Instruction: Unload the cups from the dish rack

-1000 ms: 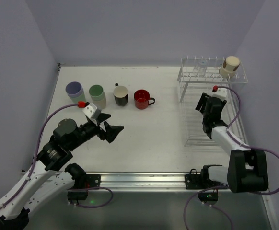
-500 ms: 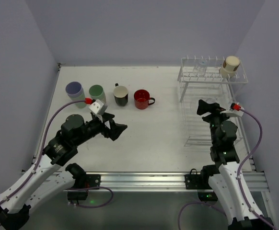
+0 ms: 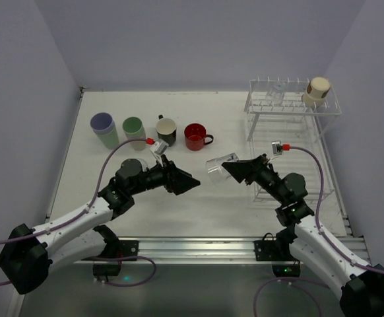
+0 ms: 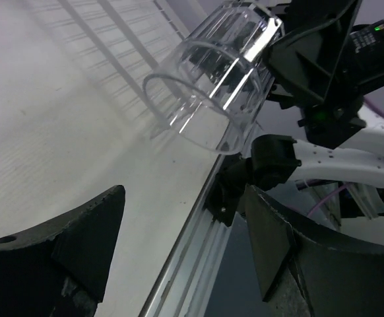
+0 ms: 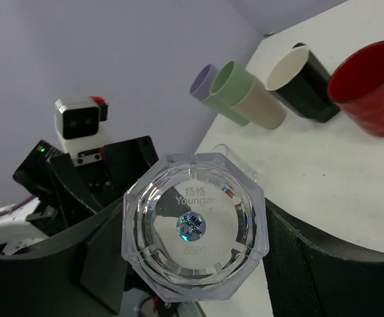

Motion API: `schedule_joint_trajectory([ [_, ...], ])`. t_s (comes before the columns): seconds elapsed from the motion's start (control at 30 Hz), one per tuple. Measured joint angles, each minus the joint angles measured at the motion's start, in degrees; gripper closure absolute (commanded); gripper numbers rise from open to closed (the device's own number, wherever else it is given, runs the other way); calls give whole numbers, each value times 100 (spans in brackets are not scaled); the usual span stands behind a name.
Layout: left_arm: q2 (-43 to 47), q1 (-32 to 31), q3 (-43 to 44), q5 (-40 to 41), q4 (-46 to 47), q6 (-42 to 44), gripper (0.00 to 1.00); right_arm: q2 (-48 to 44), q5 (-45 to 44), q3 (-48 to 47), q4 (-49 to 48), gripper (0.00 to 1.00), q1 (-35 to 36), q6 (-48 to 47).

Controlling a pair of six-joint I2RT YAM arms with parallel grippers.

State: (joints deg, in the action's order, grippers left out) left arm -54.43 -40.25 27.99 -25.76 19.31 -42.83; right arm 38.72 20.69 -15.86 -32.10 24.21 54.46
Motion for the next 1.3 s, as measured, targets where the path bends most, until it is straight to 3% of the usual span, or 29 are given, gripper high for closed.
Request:
schedule_joint_trajectory([
  [0.1,-146,-223,-105,-13,695,-420,27,48,254,133,-463,63,57,214],
  [0.47,-850,-750,-111,118,2273,-1117,53,625,457,407,-1731,63,511,739],
  [0.7,-1104,-791,13,184,2673,-1276,93,802,173,483,-2159,62,625,855],
  [0.73,-1097,-791,42,201,2688,-1290,100,824,122,487,-2260,60,640,866],
  [0.77,-1071,-791,66,225,2693,-1320,100,863,74,492,-2356,55,664,881],
  [0.8,-1019,-791,83,262,2664,-1320,100,914,31,492,-2463,36,691,898],
  [0.93,-603,-909,378,660,1576,-951,100,1113,-13,476,-2564,1,824,890],
  [1.3,1178,-837,1182,3536,-2793,739,100,1086,234,411,-1412,1,981,433],
])
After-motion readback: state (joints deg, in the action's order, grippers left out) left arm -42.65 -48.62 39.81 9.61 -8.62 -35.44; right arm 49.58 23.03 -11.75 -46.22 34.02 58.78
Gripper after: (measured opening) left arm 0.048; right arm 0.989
